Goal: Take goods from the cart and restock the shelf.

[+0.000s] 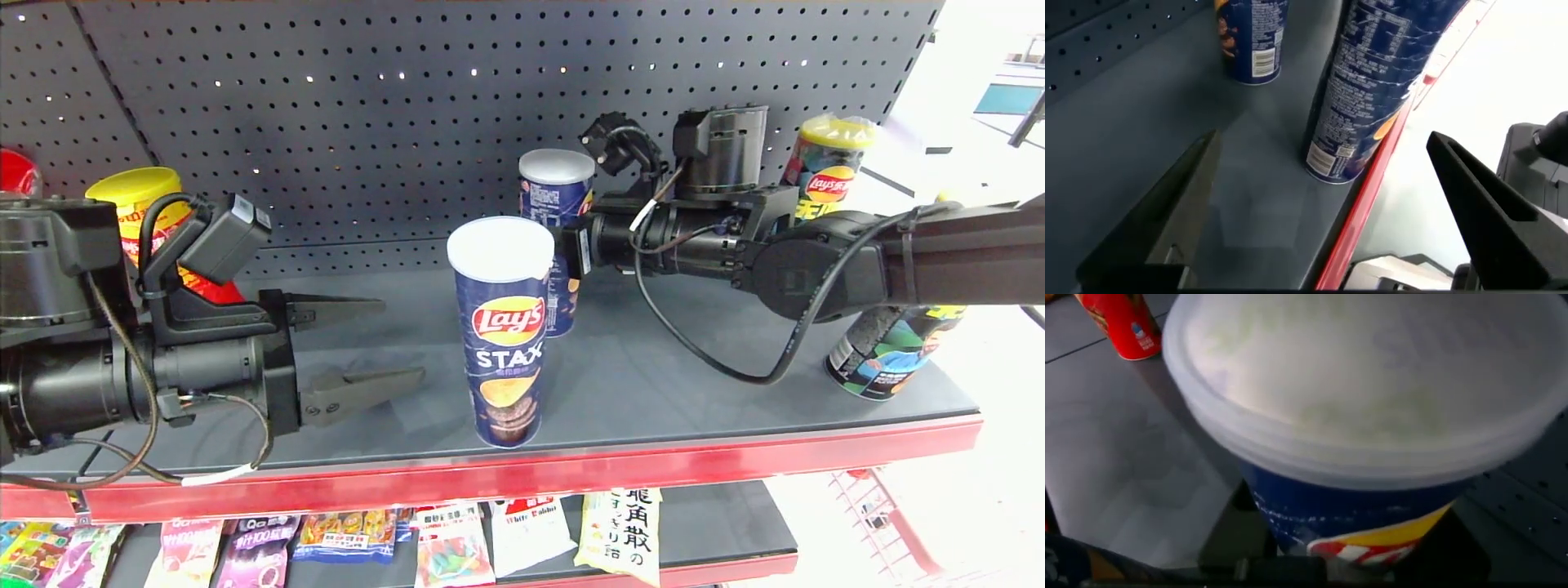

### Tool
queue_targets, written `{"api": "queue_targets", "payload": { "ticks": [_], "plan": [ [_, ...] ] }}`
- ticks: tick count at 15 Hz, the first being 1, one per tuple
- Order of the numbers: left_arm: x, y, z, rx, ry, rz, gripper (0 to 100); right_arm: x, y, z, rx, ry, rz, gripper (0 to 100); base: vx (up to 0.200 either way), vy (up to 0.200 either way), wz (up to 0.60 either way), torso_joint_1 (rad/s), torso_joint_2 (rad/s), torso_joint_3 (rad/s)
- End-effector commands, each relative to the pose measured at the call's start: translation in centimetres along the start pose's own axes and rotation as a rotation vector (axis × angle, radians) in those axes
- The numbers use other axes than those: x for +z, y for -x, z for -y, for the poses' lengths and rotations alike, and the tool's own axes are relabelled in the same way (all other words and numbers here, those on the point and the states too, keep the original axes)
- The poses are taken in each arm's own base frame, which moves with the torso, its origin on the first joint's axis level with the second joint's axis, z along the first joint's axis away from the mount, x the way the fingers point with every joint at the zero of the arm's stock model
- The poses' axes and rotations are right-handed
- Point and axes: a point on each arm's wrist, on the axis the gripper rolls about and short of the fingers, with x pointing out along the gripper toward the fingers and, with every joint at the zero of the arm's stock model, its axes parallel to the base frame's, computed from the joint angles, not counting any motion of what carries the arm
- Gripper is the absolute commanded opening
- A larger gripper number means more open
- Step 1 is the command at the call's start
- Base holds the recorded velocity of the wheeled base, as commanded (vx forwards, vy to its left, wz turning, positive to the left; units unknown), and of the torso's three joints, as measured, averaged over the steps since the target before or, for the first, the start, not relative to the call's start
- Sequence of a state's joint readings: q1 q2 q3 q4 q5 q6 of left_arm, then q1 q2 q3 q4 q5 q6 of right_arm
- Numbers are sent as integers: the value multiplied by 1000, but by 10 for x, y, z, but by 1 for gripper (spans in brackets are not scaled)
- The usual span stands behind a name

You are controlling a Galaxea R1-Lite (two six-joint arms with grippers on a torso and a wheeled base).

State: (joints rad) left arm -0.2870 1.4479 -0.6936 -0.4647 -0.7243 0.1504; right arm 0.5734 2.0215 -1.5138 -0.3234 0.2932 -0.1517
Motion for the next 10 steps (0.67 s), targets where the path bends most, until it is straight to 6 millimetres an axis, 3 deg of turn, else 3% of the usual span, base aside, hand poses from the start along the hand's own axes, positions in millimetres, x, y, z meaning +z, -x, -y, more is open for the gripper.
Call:
{"api": "queue_targets", "payload": {
  "ticks": [1,7,10],
  "plan": [
    [2,1,1,0,-5,6,100,0,0,0,-1,-1,0,100,0,0,0,0,0,0],
    [-6,18,17,-6,22,-10,100,1,18,-6,-16,-9,-14,100,0,0,0,0,0,0],
    [-16,28,10,70,52,-33,100,0,37,-8,-60,-21,-34,100,0,0,0,0,0,0]
  ]
}}
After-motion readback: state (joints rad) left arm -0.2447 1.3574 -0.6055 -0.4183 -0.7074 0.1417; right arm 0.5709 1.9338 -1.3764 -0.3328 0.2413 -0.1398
